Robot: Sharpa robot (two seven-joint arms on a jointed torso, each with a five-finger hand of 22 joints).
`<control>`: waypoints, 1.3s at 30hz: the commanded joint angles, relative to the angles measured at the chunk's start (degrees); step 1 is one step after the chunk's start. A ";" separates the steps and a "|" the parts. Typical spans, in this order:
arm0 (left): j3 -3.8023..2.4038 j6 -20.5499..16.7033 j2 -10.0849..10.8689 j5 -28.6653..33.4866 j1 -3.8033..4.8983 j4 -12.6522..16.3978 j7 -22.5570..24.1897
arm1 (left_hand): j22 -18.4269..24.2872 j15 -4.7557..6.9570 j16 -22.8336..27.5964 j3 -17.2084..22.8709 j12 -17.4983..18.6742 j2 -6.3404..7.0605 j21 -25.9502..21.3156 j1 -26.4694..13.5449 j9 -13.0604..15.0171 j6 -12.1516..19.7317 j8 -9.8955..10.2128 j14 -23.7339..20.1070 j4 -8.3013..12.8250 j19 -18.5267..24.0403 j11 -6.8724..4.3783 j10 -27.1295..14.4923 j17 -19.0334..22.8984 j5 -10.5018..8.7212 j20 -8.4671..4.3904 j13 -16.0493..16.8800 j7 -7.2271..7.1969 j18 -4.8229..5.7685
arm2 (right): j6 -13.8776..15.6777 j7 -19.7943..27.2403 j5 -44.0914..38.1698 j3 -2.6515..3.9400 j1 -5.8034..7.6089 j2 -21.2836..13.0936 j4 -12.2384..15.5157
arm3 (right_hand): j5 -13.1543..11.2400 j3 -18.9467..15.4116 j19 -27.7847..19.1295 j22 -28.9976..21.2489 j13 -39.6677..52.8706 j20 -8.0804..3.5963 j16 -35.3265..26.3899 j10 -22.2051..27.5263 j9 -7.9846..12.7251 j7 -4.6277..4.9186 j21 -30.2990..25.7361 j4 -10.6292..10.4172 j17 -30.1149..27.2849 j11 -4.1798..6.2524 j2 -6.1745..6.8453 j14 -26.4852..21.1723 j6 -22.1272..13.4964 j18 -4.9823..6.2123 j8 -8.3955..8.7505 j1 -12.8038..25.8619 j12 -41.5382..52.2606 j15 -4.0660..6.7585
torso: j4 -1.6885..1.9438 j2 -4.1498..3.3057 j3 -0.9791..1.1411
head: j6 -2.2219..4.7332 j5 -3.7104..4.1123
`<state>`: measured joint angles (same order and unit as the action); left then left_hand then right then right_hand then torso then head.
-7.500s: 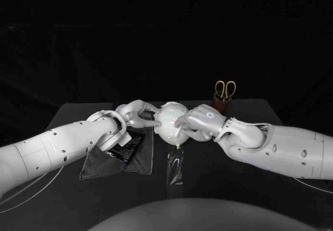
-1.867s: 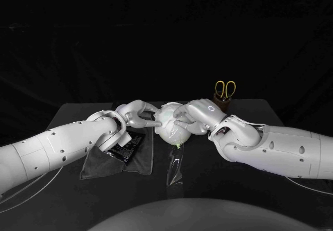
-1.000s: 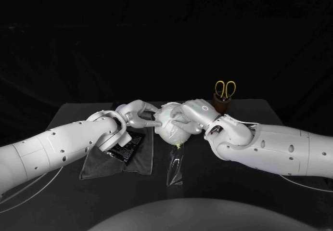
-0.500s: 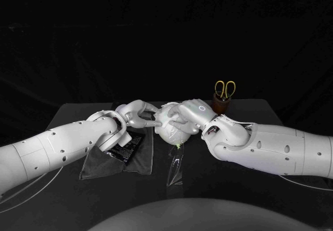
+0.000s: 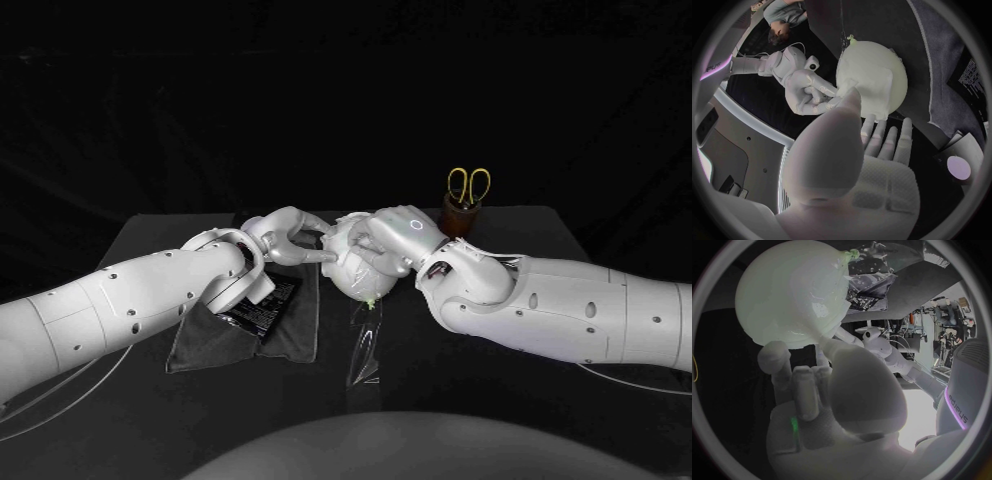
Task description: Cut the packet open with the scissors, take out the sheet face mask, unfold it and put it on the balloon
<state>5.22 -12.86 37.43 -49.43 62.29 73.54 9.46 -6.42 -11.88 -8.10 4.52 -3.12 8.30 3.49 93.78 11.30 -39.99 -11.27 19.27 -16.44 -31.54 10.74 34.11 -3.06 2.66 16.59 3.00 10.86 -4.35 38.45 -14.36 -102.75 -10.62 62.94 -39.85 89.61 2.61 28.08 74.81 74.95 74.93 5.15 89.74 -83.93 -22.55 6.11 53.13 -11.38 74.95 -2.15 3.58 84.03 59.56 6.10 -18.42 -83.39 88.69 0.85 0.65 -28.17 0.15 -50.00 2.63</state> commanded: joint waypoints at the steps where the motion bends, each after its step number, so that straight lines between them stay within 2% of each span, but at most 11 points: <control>1: 0.01 1.12 -0.24 0.46 0.10 0.14 0.10 | 0.06 0.03 0.31 -0.34 0.27 -0.63 -0.03 -0.05 0.06 0.36 0.37 -0.11 -0.07 0.11 0.10 -0.50 0.03 0.08 0.09 -0.09 1.76 0.63 | 0.63 1.03 -1.03 0.04 -0.02 0.12 0.11 | 0.18 0.57 0.52 5.59 14.22 -0.11 0.26 -5.31 -0.51 -0.42 0.41 -0.01 15.05 0.47 -0.98 5.97 0.33 0.45 -0.70 -0.25 0.47 0.48 | 0.04 0.03 -0.01 | 0.00 0.09; 8: 0.02 1.14 -0.16 0.59 0.11 0.09 0.04 | 0.08 -0.03 0.37 -0.28 0.33 -0.77 -0.03 -0.02 -0.04 0.73 0.50 -0.15 -0.09 0.08 0.10 -0.88 0.03 0.09 0.10 -0.12 1.81 0.63 | 1.63 2.29 -1.02 0.04 -0.02 -0.31 0.41 | 0.17 1.03 0.44 5.58 14.16 -0.33 0.26 -5.25 -0.92 -0.71 0.02 -0.34 15.05 0.71 -0.96 5.97 0.29 0.50 -1.47 0.43 0.40 0.68 | -0.01 0.05 -0.02 | 0.00 -0.01; 17: 0.05 1.18 -0.03 0.65 0.12 0.10 0.06 | 0.09 -0.04 0.38 -0.25 0.34 -0.82 -0.03 0.00 -0.03 0.70 0.50 -0.13 -0.09 0.11 0.10 -0.93 0.03 0.09 0.10 -0.13 1.81 0.63 | 5.30 4.31 -0.75 0.11 0.09 -1.16 1.53 | 0.17 1.30 0.99 5.98 14.53 -0.56 0.26 -5.59 -1.47 -1.06 1.13 -0.50 15.05 1.01 -0.58 5.97 0.38 0.29 -2.51 1.00 0.77 0.94 | -0.04 0.02 0.03 | 0.00 -0.12; 21: 0.06 1.20 -0.03 0.65 0.11 0.08 0.07 | 0.09 -0.04 0.38 -0.25 0.34 -0.82 -0.03 0.00 -0.03 0.70 0.50 -0.13 -0.09 0.11 0.10 -0.93 0.03 0.09 0.10 -0.13 1.81 0.63 | 5.94 4.54 -0.62 0.21 0.42 -1.21 1.77 | 0.17 1.41 1.11 6.05 14.59 -0.61 0.26 -5.65 -1.56 -1.12 1.34 -0.41 15.05 1.08 -0.51 5.97 0.36 0.25 -2.67 0.97 0.83 1.00 | -0.03 0.03 0.01 | 0.00 0.01; 30: 0.07 1.29 -0.03 0.66 0.11 0.07 0.12 | 0.09 -0.04 0.38 -0.25 0.34 -0.82 -0.03 0.00 -0.03 0.70 0.50 -0.13 -0.09 0.11 0.10 -0.93 0.03 0.09 0.10 -0.13 1.81 0.63 | 4.75 4.09 0.19 0.37 1.49 -1.12 1.35 | 0.17 1.46 1.23 6.13 14.70 -0.64 0.26 -5.75 -1.62 -1.14 1.59 -0.39 15.05 1.11 -0.48 5.97 0.36 0.21 -2.78 0.98 0.94 1.03 | 0.06 0.00 -0.05 | 0.00 -0.01; 39: 0.07 1.34 0.06 0.66 0.11 0.09 0.09 | 0.12 -0.07 0.41 -0.19 0.34 -0.90 -0.03 0.05 -0.03 0.69 0.51 -0.13 -0.07 0.15 0.09 -1.00 0.03 0.08 0.09 -0.13 1.81 0.63 | 3.27 4.03 0.80 0.40 1.81 -1.49 1.54 | 0.17 1.50 1.22 6.12 14.71 -0.66 0.26 -5.75 -1.65 -1.15 1.53 -0.39 15.05 1.12 -0.48 5.97 0.36 0.22 -2.84 1.01 0.95 1.05 | 0.01 0.04 -0.01 | 0.00 -0.21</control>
<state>5.30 -12.50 37.57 -49.01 62.36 73.46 9.20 -6.39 -11.87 -7.88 4.52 -3.12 7.85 3.49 93.78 11.31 -39.58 -10.94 19.27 -16.44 -31.54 10.75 33.49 -3.06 2.66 16.59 2.94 10.84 -4.35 42.72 -10.77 -102.06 -10.27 64.69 -41.29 91.00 2.50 29.18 75.62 74.94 74.94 4.52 89.77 -83.94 -22.96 5.08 54.47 -11.70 74.95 -1.33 2.86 84.03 59.37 6.01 -19.53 -82.77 89.51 1.65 0.70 -28.16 0.12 -50.00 2.44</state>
